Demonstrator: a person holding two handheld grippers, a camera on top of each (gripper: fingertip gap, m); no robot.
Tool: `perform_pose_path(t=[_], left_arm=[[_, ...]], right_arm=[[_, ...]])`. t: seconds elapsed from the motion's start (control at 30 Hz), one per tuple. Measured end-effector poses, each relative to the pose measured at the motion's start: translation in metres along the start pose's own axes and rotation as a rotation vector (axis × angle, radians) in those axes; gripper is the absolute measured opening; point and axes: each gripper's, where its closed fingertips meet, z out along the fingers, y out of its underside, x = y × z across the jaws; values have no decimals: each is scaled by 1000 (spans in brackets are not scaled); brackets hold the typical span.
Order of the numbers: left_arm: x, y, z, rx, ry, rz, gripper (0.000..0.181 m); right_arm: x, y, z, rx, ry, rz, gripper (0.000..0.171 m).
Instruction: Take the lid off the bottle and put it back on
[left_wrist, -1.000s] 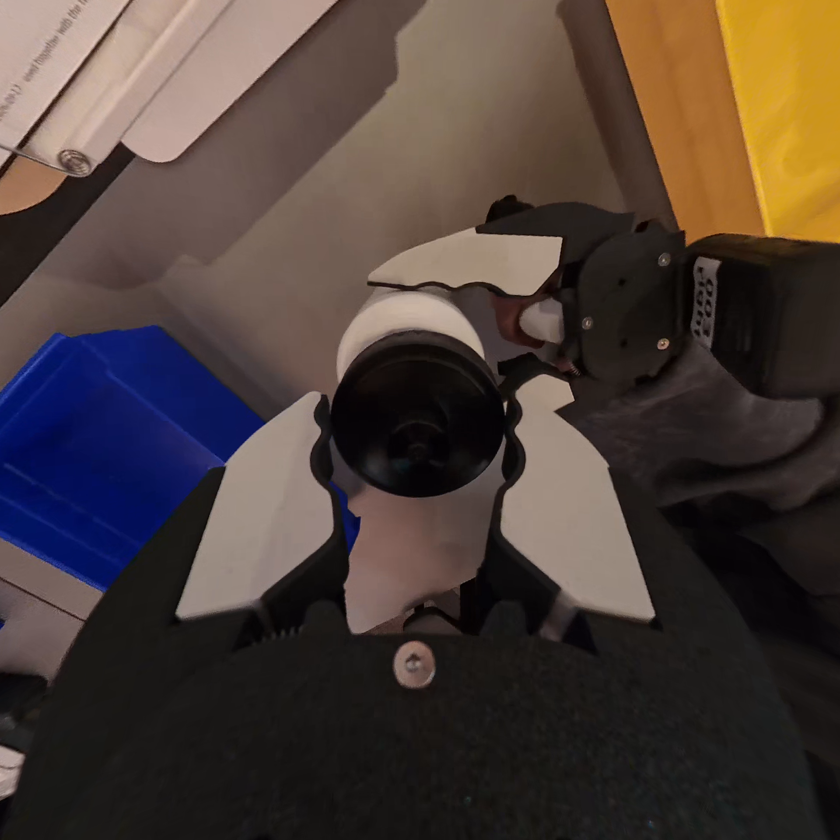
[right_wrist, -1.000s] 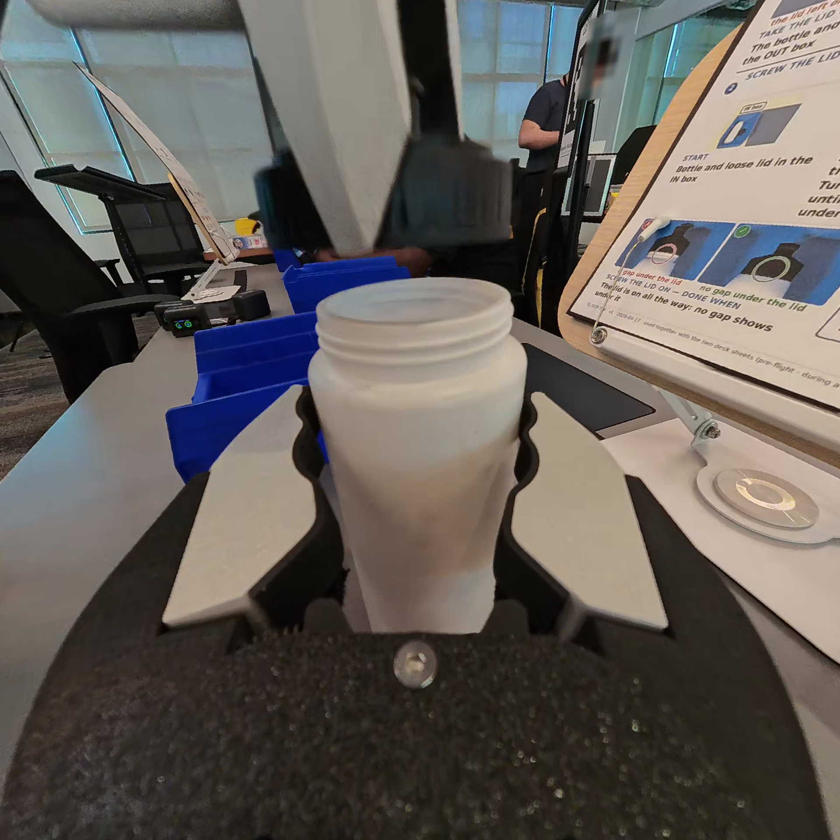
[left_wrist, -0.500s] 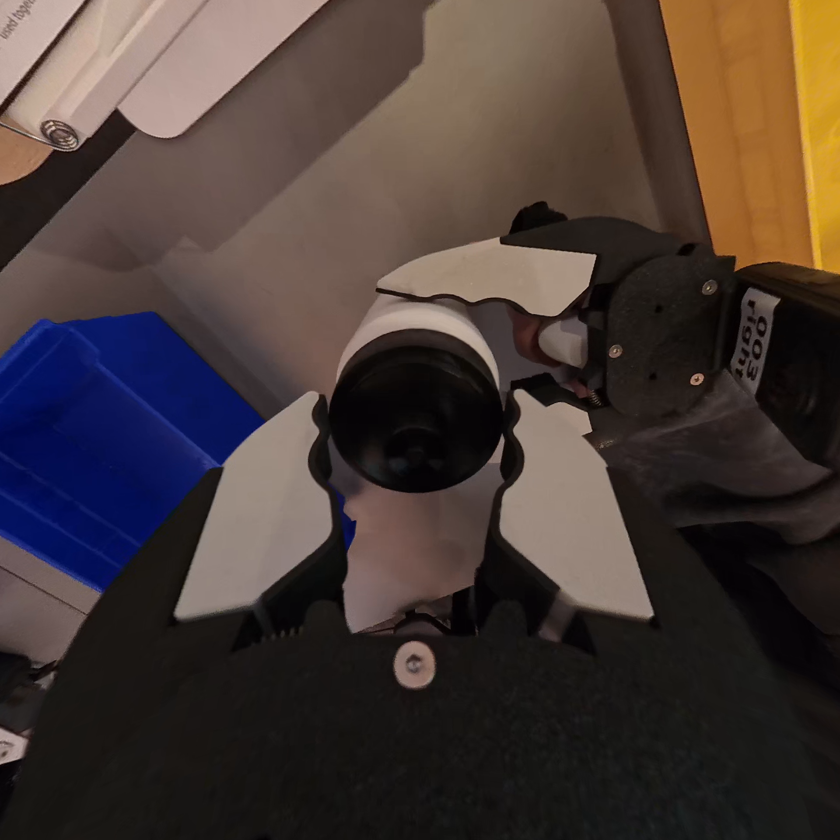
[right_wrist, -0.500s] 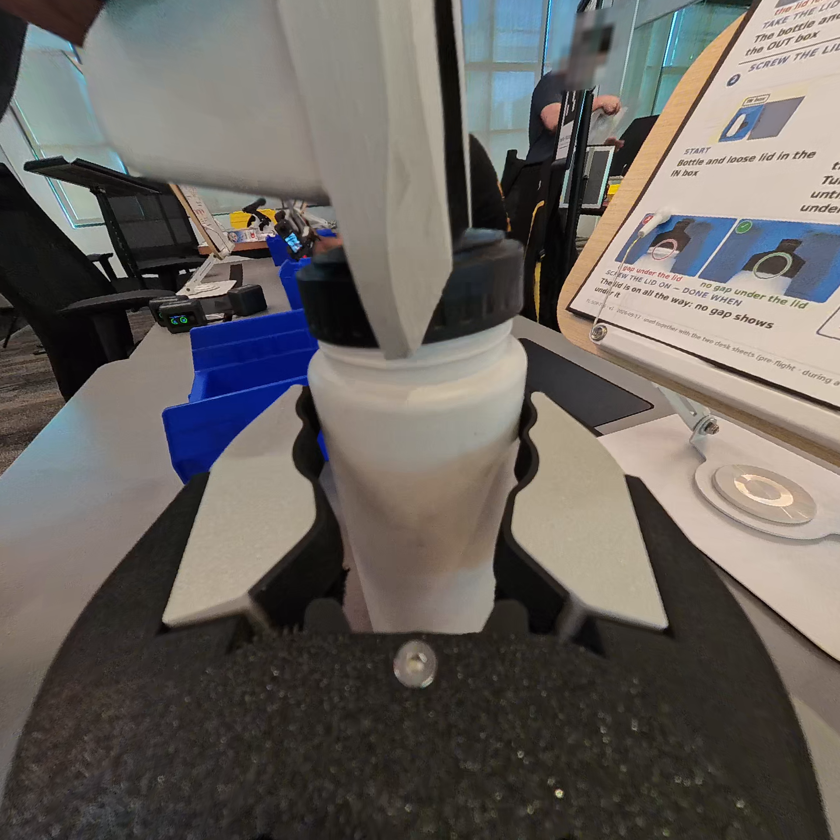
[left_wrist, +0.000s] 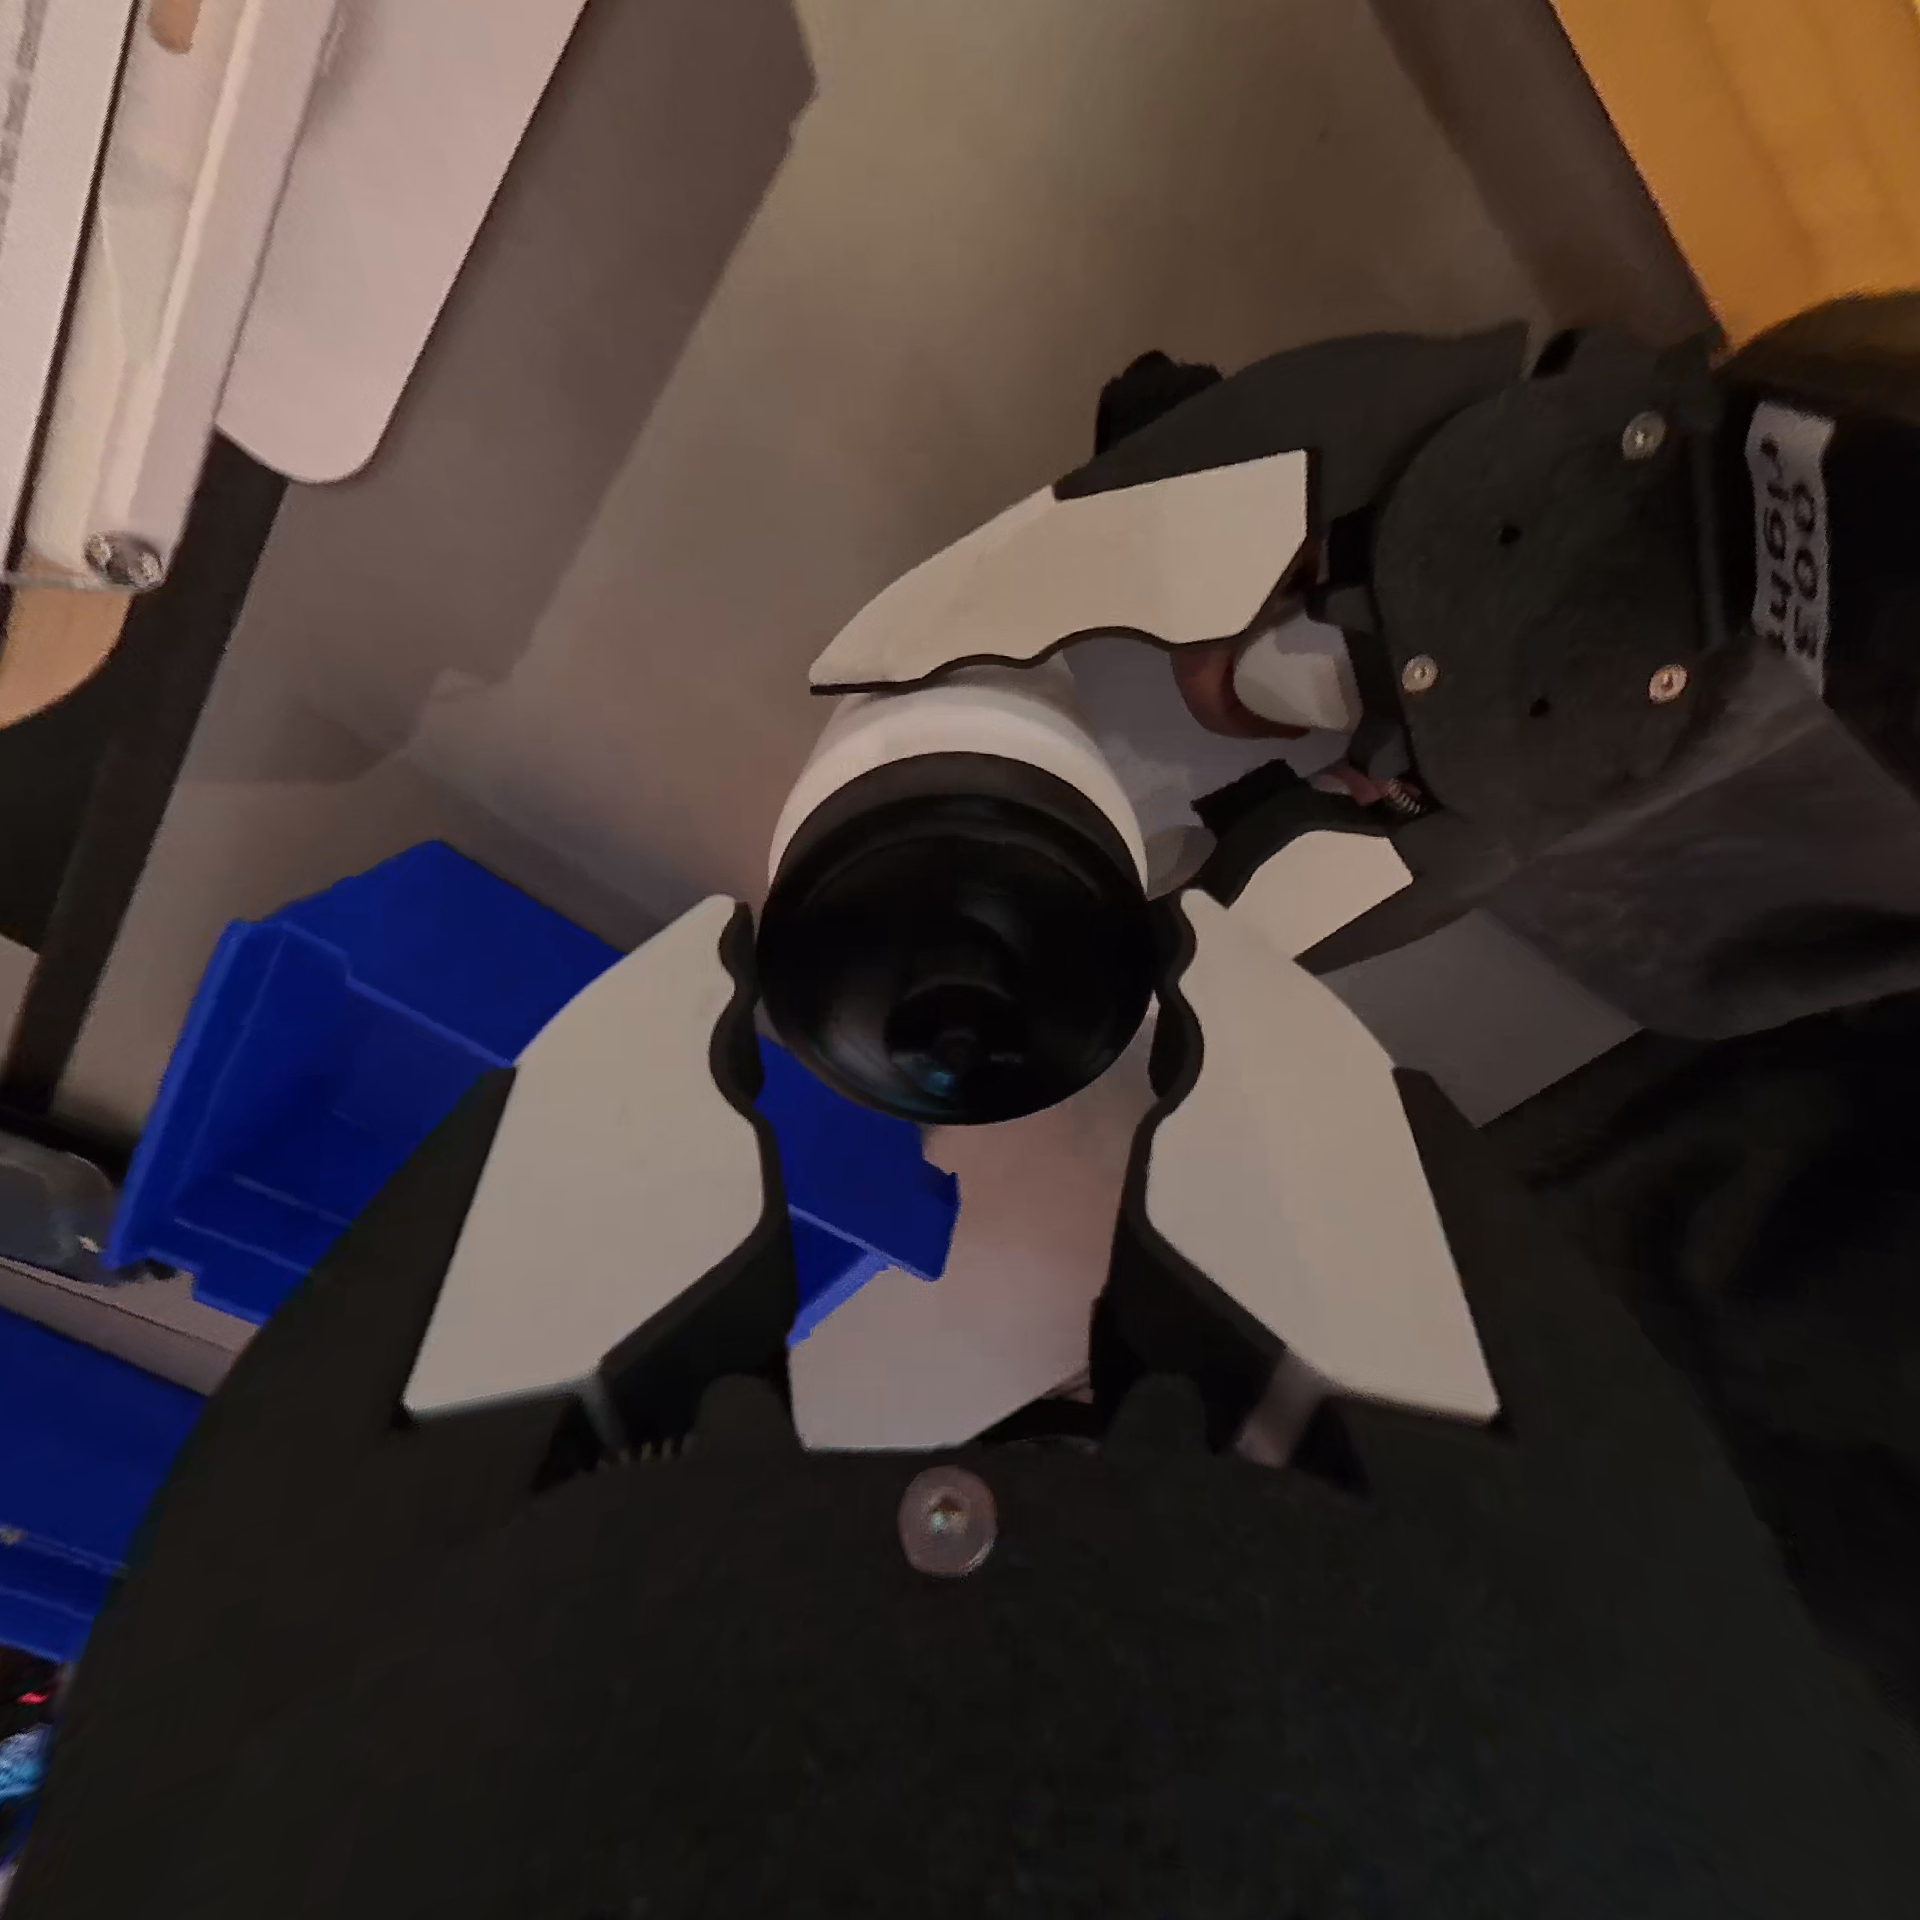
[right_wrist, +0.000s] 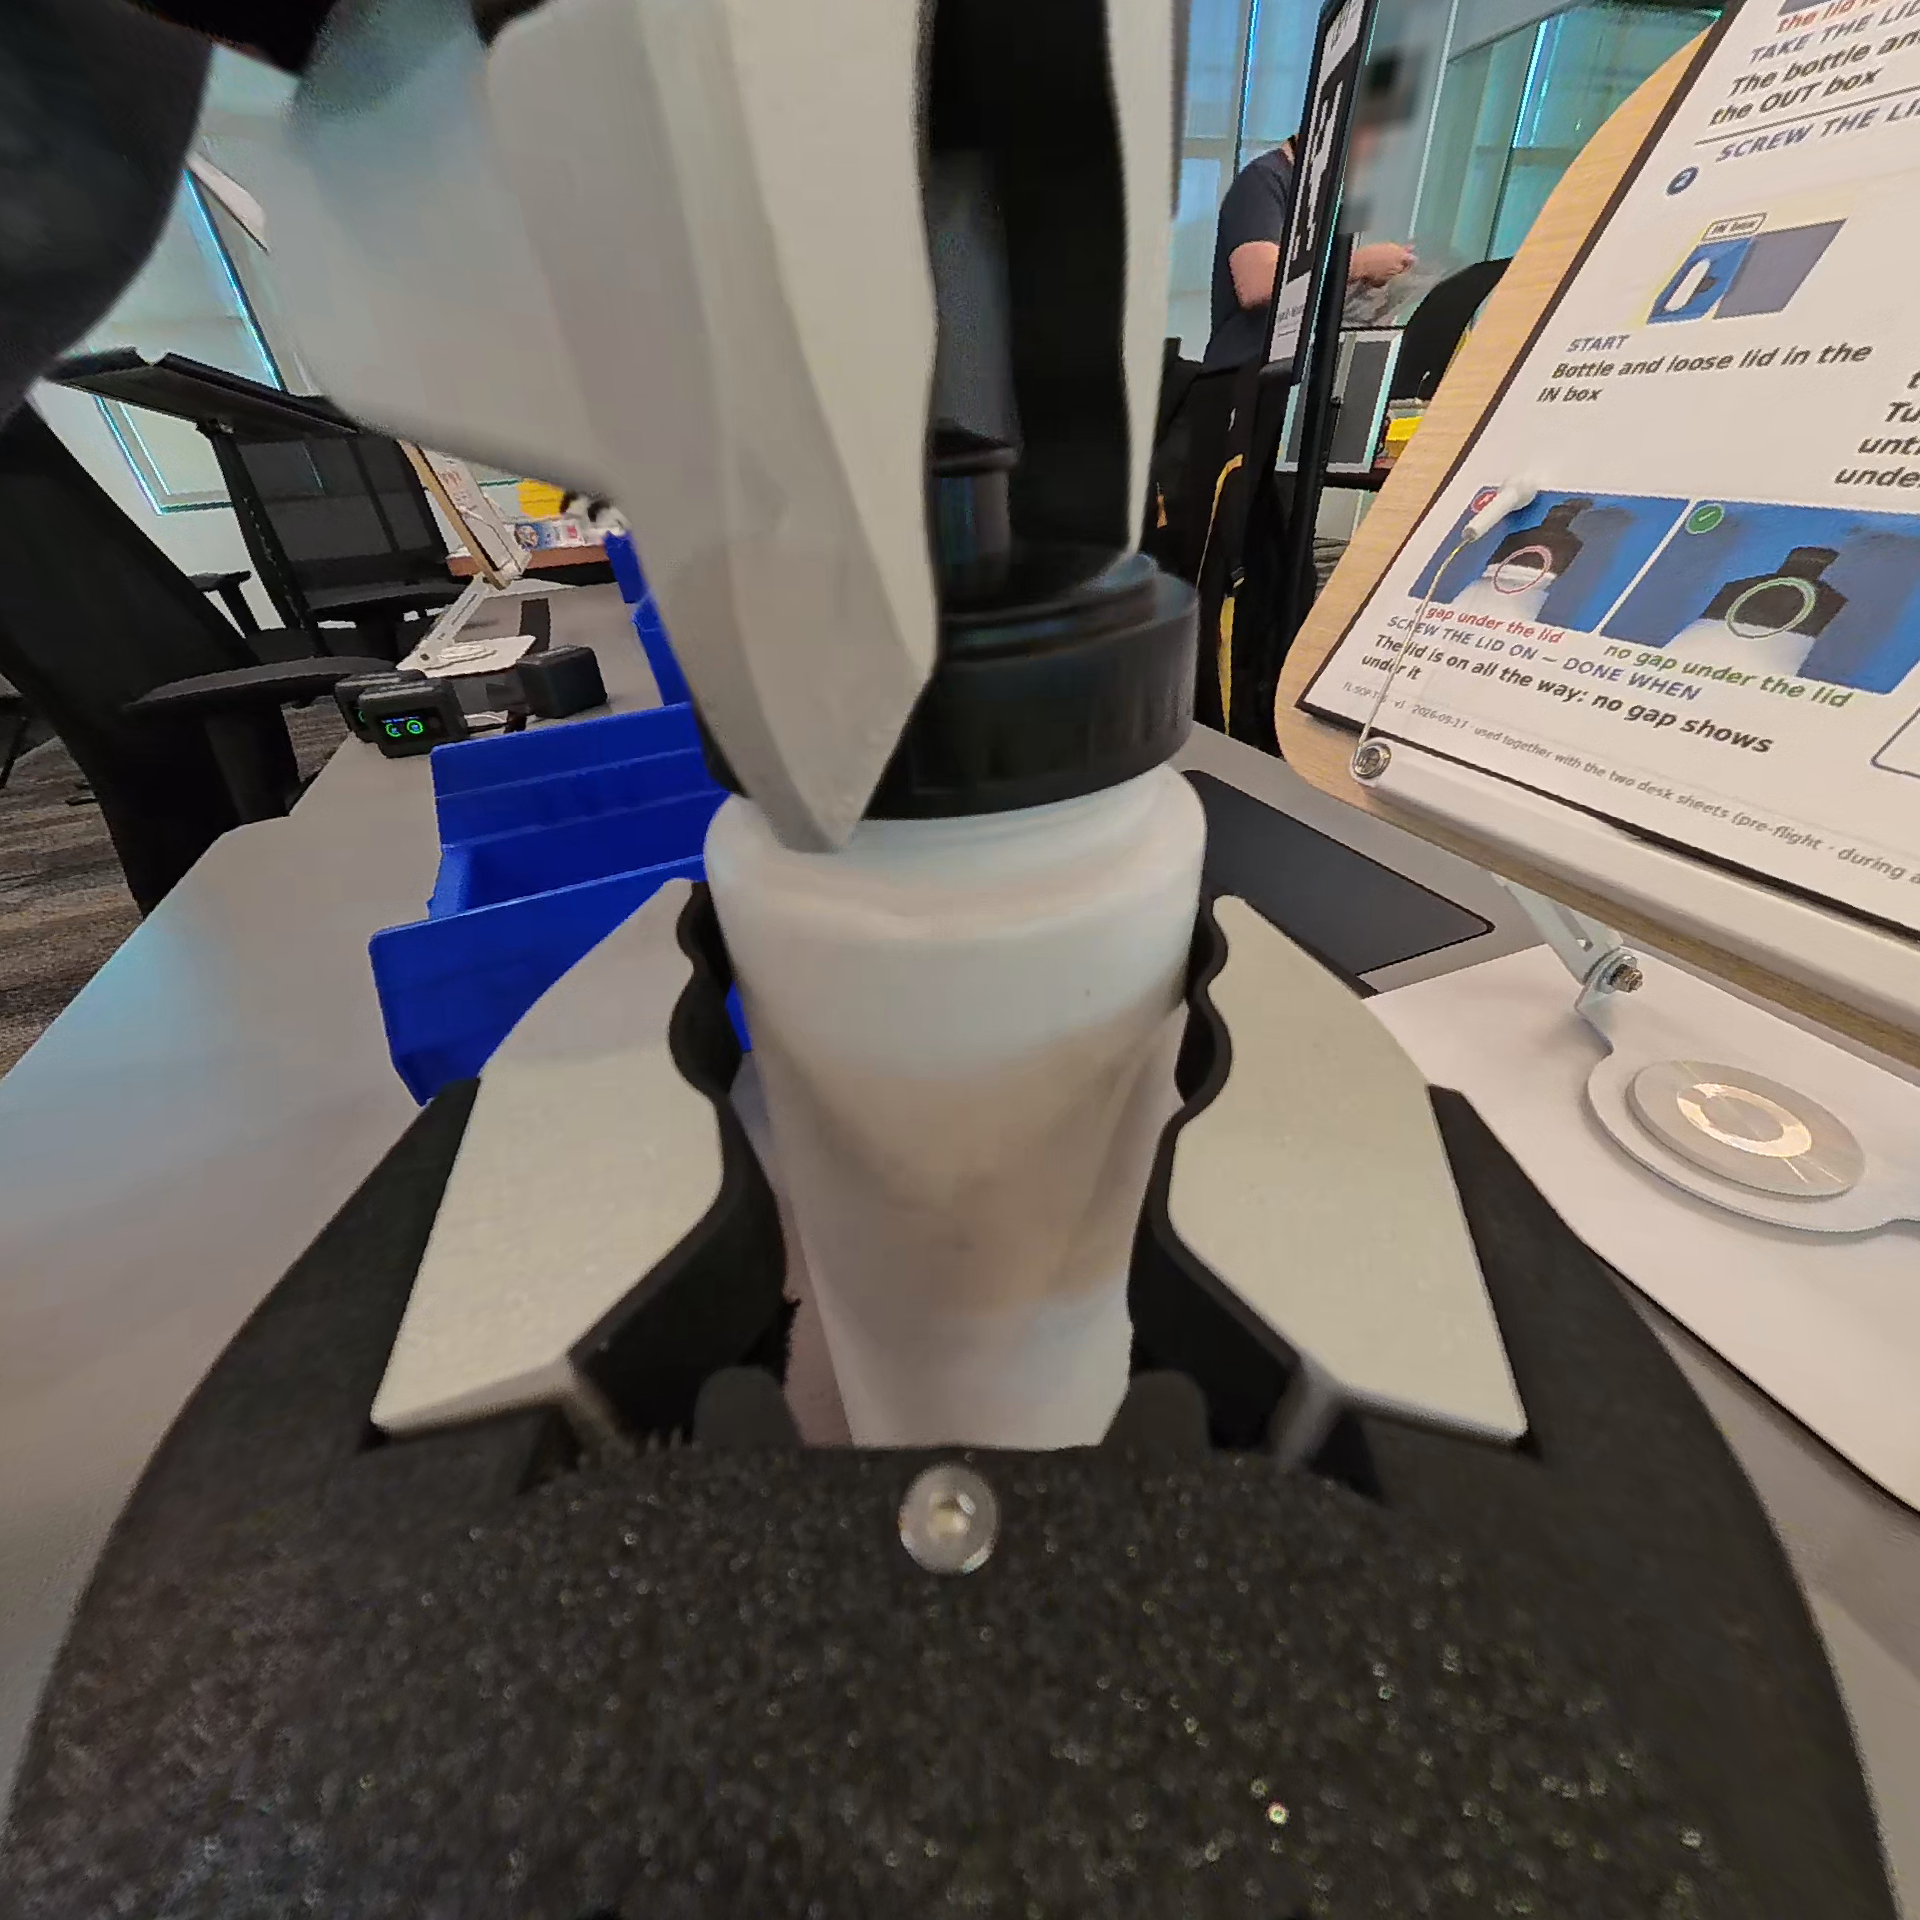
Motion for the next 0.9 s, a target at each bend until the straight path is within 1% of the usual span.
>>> perform_pose_path(t=[0.1,0.4,0.53,0.63,0.7,0.73,0.77,0.8,0.83,0.87,0.9], left_arm=[[2,0,0,-3,9,154,73],[1,6,0,-59,-13,804,74],[4,2,1,-44,11,940,73],[3,-1,0,-38,16,896,75],[5,-8,-1,24,0,787,90],[10,-7,-4,66,26,754,98],[15,-7,-7,124,45,739,109],[17,-11,-10,212,30,711,118],[17,-18,-14,326,3,654,114],[16,-24,-17,441,-23,562,107],[17,-28,-21,550,-24,450,106]], right_arm=[[0,0,0,2,-3,1,84],[-3,0,1,10,-15,5,84],[-1,0,-1,10,-19,11,84],[0,-1,-2,18,-18,21,84],[0,-1,-2,19,-17,19,84],[0,-1,-2,18,-17,18,84],[0,-1,-2,19,-16,16,84],[0,0,-1,18,-16,14,84],[-1,0,-1,18,-14,13,84],[-1,0,-1,17,-13,10,84],[-1,0,0,17,-11,9,84]])
